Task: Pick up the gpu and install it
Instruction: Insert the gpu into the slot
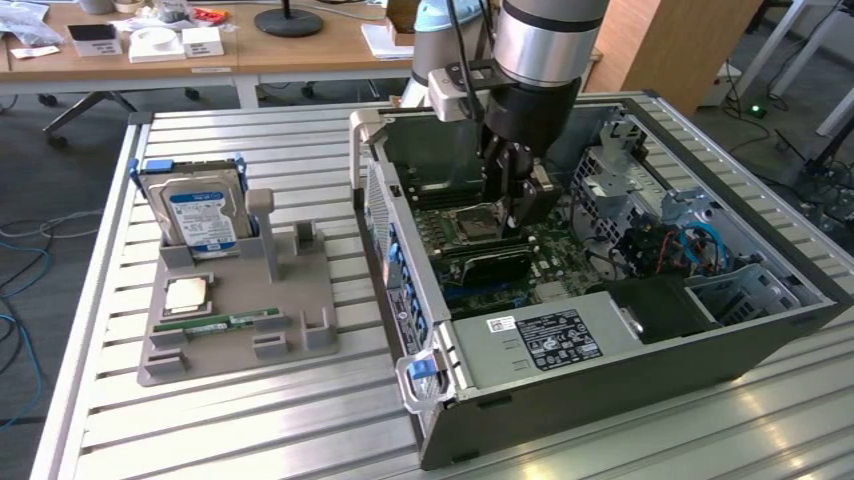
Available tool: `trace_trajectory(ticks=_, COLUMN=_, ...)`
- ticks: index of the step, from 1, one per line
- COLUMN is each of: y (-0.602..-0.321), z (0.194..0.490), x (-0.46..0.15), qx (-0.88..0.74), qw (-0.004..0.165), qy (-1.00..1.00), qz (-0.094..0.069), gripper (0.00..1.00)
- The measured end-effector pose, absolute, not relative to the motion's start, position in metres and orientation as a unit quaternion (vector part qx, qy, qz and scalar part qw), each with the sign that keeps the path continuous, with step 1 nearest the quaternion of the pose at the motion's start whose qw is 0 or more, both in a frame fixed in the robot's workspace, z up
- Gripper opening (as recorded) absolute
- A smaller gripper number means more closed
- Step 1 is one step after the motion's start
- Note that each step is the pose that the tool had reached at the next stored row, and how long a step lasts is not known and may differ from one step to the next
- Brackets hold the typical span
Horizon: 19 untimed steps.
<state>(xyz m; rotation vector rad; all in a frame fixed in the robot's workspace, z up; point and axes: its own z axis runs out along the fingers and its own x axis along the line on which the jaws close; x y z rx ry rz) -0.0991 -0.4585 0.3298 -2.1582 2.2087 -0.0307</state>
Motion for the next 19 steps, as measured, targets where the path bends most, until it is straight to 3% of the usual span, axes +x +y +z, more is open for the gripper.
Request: trace_trajectory(ticks=19, y=-0.4525, z=0.3297, x=-0.0961, qx=-0.693, qw=0.025, qy=0.721, qz=-0.008, gripper=0.63)
